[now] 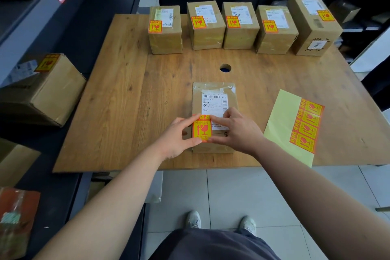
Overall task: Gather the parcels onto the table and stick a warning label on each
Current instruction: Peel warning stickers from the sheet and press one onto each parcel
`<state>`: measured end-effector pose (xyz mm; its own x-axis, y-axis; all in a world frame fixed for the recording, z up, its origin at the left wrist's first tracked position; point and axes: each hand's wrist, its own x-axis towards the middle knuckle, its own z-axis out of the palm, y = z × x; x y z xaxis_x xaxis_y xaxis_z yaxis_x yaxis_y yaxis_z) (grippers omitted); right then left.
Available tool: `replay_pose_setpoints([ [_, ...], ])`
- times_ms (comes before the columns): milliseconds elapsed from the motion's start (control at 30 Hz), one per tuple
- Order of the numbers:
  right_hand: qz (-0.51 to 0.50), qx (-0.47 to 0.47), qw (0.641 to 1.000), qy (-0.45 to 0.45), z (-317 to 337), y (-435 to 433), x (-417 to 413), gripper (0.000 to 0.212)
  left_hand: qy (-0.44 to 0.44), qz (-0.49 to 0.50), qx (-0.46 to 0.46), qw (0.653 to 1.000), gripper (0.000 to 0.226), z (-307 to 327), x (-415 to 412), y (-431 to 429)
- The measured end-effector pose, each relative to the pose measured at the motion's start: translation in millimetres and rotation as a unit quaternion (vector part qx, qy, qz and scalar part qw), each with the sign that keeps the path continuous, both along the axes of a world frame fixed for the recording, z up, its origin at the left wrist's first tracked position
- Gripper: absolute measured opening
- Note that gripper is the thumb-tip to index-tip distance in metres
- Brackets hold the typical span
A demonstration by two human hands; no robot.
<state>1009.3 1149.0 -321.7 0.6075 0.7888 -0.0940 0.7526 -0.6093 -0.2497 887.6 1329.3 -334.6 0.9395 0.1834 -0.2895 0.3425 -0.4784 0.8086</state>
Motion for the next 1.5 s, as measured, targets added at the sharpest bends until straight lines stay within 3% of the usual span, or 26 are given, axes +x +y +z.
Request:
replay_pose_setpoints([
  [200, 0.037, 0.024, 0.999, -0.027, 3, -5, 0, 0.071, 0.013, 0.014, -0.029, 0.999, 0.061, -1, -2, 5],
  [333, 0.129, 0.008, 0.992, -0.001, -6, 3, -9, 0.058, 0.027, 0.012, 0.0, 1.0, 0.058, -3, 5, -5],
  [500, 0.11, -0.012, 0.994, -0.007, -7, -11, -1, 0.056, 0.042, 0.014, 0.011, 0.999, 0.057, -12, 2, -7],
  [667, 0.172, -0.009, 0.985, -0.025, -9, -4, -16, 0.054, 0.033, 0.025, -0.003, 0.999, 0.056, -16, 1, -10],
  [800, 0.114, -0.013, 0.993, -0.026, -8, -11, -6, 0.056, 0.033, 0.025, 0.001, 0.999, 0.056, -16, 0, -11],
  [967, 0.137, -0.012, 0.99, -0.019, -11, -9, -13, 0.058, 0.024, 0.032, 0.002, 0.999, 0.057, -15, 0, -13],
  [1067, 0.043, -0.017, 0.999, 0.008, -8, -20, 0, 0.078, 0.022, 0.043, -0.014, 0.999, 0.06, -15, 1, -12],
  [1200, -0.081, 0.027, 0.987, 0.132, -6, -31, 4, 0.097, -0.018, 0.047, -0.048, 0.998, 0.049, -13, 2, -9],
  [1267, -0.092, 0.059, 0.98, 0.167, -7, -30, 4, 0.099, -0.028, 0.053, -0.042, 0.997, 0.048, -13, 4, -9],
  [1500, -0.05, 0.084, 0.982, 0.16, 4, 9, 34, 0.1, -0.079, 0.1, -0.04, 0.991, 0.04, -4, 24, 5],
])
